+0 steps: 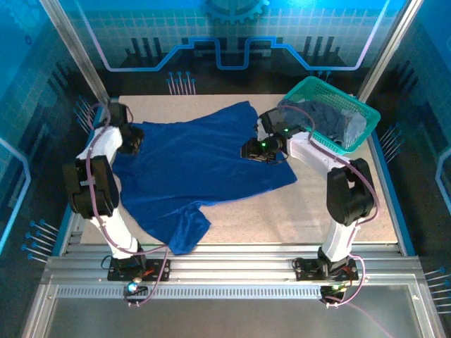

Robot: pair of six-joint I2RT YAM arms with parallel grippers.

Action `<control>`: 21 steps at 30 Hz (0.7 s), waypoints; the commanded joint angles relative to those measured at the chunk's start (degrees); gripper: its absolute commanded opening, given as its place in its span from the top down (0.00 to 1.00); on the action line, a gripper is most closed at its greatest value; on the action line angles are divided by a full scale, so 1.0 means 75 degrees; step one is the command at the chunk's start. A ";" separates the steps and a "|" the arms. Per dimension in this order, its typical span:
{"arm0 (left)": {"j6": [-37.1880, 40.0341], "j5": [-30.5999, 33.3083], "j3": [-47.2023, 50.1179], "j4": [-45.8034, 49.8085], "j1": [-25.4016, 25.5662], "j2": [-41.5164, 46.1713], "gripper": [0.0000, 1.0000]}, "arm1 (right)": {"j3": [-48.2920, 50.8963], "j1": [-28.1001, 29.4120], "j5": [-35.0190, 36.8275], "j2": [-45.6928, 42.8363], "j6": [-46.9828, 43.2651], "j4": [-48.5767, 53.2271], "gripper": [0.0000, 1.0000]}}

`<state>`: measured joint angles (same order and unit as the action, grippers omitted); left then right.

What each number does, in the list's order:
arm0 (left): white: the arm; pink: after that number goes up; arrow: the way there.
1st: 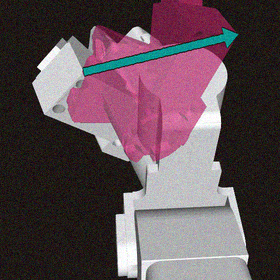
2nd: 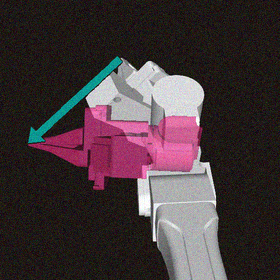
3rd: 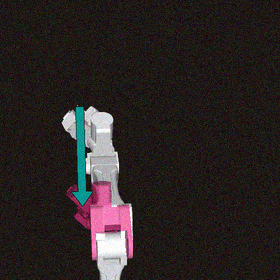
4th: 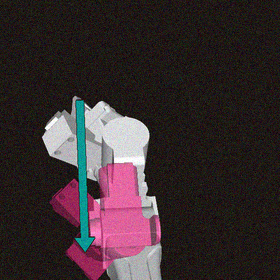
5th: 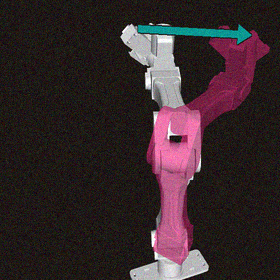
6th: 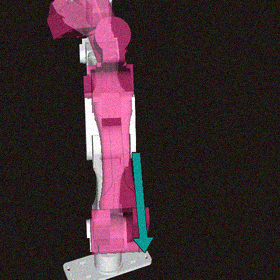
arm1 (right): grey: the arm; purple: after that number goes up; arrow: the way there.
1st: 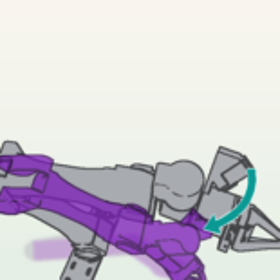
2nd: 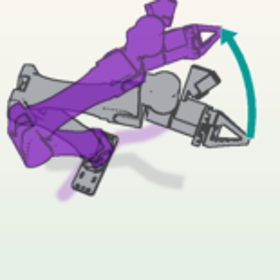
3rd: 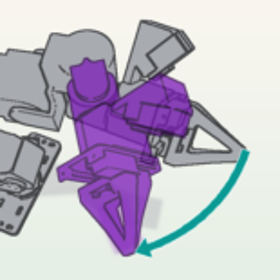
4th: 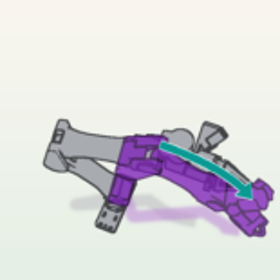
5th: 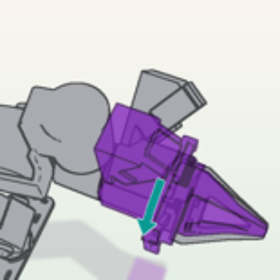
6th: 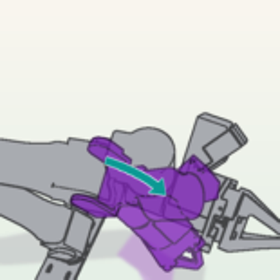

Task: Fold and stack the t-shirts

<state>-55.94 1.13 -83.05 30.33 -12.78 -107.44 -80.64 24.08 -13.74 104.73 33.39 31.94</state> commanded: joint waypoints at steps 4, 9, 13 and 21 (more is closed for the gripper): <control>-0.0021 0.0246 -0.2222 0.0029 -0.0107 -0.1985 0.53 | -0.0966 -0.0008 -0.0035 0.0658 -0.0021 0.0169 0.55; 0.0144 0.0425 -0.4095 0.1189 -0.0183 -0.3409 0.52 | -0.1079 -0.0058 -0.0042 0.0674 0.0080 0.0206 0.55; 0.0218 0.0810 -0.4292 0.1207 -0.0201 -0.3597 0.53 | -0.0932 -0.0058 -0.0123 0.0580 0.0165 0.0104 0.55; 0.0202 0.0642 -0.4506 0.2124 -0.0252 -0.4003 0.64 | -0.0804 -0.0081 -0.0176 0.0590 0.0224 0.0060 0.56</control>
<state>-55.13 5.34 -115.83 40.73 -13.98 -135.72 -87.00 23.94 -14.00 109.56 34.48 32.08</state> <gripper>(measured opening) 0.375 0.445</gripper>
